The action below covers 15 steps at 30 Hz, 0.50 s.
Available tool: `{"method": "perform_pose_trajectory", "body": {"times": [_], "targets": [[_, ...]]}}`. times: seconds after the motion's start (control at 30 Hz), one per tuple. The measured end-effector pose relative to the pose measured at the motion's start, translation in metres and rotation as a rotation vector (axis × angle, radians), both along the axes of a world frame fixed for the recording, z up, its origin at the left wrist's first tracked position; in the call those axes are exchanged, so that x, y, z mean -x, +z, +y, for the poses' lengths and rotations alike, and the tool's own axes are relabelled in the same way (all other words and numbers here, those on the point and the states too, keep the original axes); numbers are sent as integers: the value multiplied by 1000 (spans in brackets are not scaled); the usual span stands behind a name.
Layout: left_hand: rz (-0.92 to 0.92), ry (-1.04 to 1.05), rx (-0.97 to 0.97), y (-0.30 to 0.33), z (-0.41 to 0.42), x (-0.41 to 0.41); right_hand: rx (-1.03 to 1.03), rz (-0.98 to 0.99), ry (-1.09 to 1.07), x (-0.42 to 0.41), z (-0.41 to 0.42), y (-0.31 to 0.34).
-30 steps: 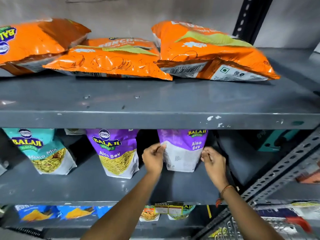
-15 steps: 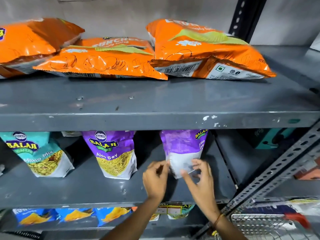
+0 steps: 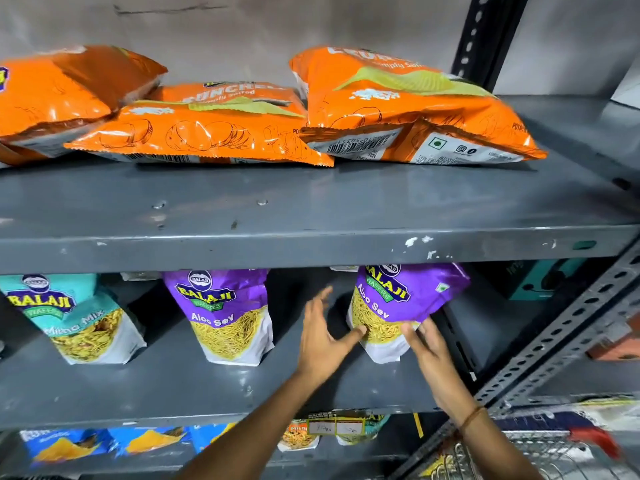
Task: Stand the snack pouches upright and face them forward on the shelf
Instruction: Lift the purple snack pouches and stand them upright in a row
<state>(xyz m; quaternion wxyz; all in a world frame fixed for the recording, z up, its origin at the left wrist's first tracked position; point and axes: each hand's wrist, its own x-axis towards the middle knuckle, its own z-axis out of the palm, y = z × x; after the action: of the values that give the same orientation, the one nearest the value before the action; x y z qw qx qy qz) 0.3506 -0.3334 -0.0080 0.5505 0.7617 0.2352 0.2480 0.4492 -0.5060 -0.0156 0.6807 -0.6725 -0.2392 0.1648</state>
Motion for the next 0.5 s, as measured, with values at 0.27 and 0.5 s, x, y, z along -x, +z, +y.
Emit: {"method": "perform_pose_trajectory", "body": {"times": [0.27,0.5], "targets": [[136,-198,129,-2,31,-37,154,69,-104,-44,17,0],[195,-152,109,-3,34,-37,170,257,-96,-44,35,5]]}}
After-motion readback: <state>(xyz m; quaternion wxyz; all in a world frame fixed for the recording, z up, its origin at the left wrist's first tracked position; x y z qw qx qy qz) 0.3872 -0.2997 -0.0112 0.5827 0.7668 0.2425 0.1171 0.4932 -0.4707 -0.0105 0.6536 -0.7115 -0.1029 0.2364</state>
